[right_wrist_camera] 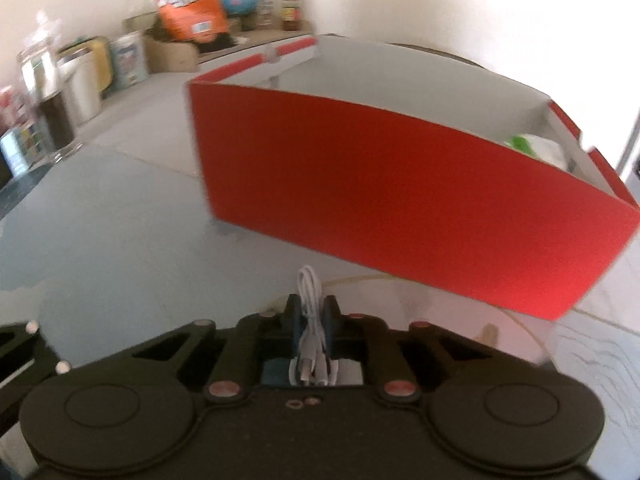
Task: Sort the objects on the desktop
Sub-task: 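Close the left tool on the black packet while the right tool grasps the white USB cable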
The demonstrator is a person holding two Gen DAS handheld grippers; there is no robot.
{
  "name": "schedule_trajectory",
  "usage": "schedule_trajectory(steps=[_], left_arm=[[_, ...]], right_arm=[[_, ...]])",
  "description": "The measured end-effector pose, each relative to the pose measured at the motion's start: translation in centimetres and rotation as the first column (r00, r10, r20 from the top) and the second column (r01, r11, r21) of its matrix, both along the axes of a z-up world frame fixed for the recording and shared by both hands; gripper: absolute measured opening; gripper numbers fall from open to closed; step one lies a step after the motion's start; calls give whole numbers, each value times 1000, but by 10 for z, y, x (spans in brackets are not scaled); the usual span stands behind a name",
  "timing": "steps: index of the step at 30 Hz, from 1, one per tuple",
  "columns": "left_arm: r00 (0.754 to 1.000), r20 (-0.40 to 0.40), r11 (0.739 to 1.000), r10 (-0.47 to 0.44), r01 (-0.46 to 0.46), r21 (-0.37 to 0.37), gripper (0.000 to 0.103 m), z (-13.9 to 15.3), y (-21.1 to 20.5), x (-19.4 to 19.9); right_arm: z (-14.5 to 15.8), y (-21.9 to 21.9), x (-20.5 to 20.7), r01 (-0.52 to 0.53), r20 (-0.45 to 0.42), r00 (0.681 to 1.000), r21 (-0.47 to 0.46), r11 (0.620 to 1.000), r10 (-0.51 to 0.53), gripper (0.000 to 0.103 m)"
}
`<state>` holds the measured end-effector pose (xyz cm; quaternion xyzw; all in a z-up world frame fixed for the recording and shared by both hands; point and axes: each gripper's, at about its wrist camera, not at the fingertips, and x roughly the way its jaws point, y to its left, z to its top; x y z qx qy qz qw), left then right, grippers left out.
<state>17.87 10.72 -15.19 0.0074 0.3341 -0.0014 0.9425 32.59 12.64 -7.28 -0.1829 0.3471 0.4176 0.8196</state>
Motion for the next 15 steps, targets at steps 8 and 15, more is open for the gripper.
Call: schedule_trajectory(steps=[8,15], left_arm=[[1000,-9,1000,18,-18,-25,63,0,2,8],[999,-9,999,35,-35,-41,62,6,8,3]], right_arm=[[0,-15,2,32,-9,999,4,999,-32,10],[3,-24,2,57,-32,998,18,998,-57,9]])
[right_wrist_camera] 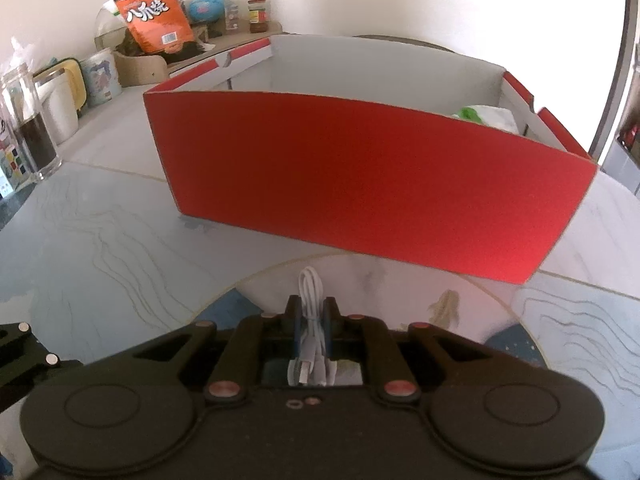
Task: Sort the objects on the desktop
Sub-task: 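Close the left tool on the black packet while the right tool grasps the white USB cable, then lift both held items and carry them over the red shoebox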
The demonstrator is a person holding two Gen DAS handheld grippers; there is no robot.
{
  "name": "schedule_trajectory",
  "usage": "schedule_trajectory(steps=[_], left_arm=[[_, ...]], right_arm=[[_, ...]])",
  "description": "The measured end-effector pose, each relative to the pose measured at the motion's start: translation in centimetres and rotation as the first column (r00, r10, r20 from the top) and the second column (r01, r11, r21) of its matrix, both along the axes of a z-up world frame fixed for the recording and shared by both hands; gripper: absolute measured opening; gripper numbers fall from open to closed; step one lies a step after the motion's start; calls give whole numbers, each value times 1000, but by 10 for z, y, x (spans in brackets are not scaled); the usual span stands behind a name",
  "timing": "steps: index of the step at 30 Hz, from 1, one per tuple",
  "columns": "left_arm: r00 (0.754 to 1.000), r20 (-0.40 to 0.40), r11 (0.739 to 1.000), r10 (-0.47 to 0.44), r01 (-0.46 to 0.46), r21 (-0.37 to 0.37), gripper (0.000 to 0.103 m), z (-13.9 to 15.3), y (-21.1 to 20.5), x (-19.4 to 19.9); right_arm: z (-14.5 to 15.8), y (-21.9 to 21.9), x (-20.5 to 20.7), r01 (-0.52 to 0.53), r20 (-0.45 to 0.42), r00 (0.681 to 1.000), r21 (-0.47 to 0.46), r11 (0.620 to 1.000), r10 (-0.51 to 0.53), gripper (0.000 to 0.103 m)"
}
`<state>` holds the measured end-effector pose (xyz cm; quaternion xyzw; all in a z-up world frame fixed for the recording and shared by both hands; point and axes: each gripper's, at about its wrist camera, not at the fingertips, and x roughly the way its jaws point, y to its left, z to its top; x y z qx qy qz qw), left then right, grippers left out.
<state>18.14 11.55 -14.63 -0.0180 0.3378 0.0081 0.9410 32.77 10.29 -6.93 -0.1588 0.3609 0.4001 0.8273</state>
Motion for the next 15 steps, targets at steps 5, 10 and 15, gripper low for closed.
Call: schedule_trajectory(steps=[5,10,15], left_arm=[[999,1,999,37,-37,-24,62,8,8,2],[998,3,997,67,-67,-30,62,16,15,4],[996,12,996,86,-86,-30,62,28,18,2]], right_arm=[[9,-10,-1,11,-4,1000,20,1000,-11,9],[16,-17,-3,18,1,1000,31,999,-18,9],[24,-28,-5,29,3,1000,49,998,-30,9]])
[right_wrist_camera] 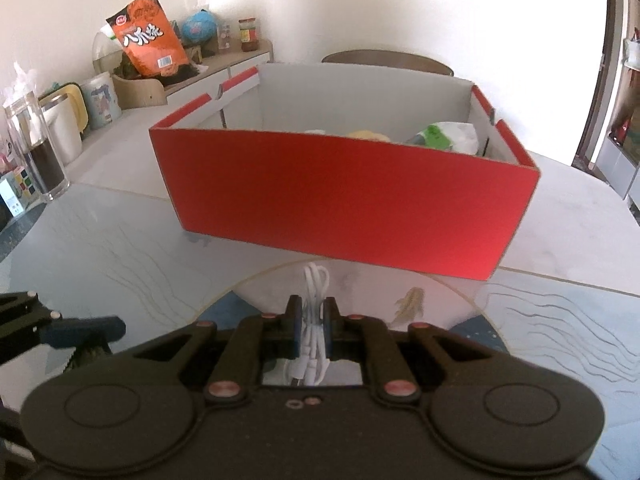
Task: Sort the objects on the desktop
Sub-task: 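Lift both held items and carry them over the red shoebox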
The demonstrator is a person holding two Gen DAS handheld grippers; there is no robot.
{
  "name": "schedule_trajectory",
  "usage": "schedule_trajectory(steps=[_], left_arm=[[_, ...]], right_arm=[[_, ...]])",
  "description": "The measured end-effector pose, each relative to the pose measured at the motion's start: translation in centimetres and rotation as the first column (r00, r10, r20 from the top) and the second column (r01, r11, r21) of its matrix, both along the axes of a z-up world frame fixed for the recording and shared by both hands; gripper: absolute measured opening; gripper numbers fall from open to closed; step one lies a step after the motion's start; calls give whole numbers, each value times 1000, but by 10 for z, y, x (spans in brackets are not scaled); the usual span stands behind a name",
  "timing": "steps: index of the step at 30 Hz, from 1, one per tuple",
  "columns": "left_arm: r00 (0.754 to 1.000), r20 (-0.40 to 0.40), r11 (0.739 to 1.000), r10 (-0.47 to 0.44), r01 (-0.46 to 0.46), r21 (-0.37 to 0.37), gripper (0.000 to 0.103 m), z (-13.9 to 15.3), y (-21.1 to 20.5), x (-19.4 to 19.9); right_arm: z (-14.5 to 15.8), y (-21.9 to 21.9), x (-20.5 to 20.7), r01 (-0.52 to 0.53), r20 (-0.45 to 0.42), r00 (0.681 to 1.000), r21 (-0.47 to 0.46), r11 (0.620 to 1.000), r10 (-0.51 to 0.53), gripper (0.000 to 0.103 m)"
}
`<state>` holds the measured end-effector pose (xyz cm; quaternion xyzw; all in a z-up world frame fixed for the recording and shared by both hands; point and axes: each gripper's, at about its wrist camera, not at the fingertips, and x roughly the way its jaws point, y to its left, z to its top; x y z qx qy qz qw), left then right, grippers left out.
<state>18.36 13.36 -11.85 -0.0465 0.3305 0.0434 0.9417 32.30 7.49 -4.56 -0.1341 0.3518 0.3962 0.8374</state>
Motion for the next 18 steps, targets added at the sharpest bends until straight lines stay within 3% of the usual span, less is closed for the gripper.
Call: schedule_trajectory(steps=[18], left_arm=[[999,30,1000,24,-24,5,62,41,10,11]], right_arm=[[35,-26,-11,32,13,999,78,996,-33,9]])
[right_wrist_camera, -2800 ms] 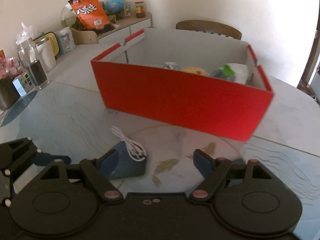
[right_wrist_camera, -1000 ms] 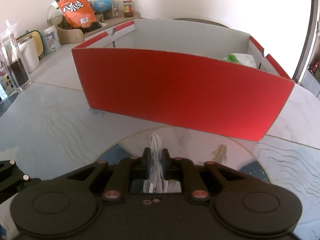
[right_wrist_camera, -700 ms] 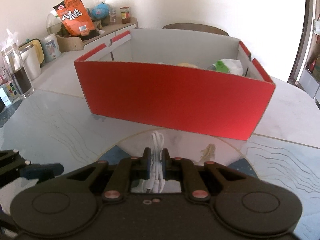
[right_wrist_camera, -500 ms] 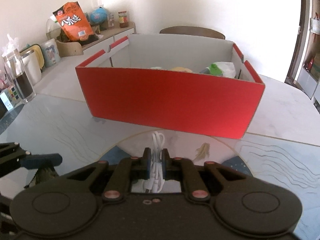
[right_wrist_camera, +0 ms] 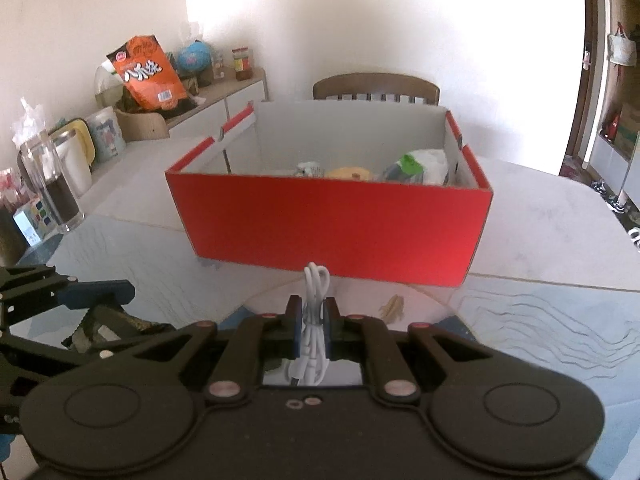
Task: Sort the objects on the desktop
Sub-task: 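Lift both held items and carry them over the red shoebox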
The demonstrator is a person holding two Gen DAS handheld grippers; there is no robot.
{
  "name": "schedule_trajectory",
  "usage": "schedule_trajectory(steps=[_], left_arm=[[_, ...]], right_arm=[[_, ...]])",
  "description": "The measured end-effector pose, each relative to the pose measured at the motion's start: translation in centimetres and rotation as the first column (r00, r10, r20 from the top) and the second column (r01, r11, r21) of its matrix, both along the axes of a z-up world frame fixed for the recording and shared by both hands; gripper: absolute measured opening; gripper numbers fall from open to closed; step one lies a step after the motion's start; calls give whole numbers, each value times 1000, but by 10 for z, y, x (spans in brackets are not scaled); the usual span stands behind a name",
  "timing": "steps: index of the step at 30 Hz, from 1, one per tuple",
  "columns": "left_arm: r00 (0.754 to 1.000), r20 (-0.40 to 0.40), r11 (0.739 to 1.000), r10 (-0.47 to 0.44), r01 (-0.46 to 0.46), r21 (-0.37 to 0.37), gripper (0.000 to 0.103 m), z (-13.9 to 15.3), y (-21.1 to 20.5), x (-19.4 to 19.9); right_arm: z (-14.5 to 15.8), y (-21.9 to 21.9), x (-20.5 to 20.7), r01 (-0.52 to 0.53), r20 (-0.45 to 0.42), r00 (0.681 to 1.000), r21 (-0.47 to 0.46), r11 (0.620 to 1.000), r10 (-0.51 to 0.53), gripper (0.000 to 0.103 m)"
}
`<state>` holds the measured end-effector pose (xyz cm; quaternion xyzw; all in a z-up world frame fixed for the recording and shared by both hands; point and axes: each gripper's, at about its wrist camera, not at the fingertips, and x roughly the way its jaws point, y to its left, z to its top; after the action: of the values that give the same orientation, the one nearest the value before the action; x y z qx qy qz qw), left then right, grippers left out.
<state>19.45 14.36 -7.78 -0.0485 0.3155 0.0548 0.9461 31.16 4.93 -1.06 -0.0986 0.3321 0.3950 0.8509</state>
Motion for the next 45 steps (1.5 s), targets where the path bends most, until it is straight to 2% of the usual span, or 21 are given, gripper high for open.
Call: schedule_trajectory(steps=[7,24,37,45], left_arm=[[1000,15,1000,11,-10,-21,62,17,8,8],[995,102,1000,-11,11,3,62,72,16,34],[996,90,1000,-15,15,-1,62,97,30,79],[999,31,999,-22,23,-30,62,106,50,126]], right_arm=[[22,-4,-1,13,20,1000,33,999,-13,9],[74,-7,4,54,75,995,111,992,-62,9],[103,6,27,55,100,993,126,990,-68,9],[114,22,59,57,51,997,119,991,-63,9]])
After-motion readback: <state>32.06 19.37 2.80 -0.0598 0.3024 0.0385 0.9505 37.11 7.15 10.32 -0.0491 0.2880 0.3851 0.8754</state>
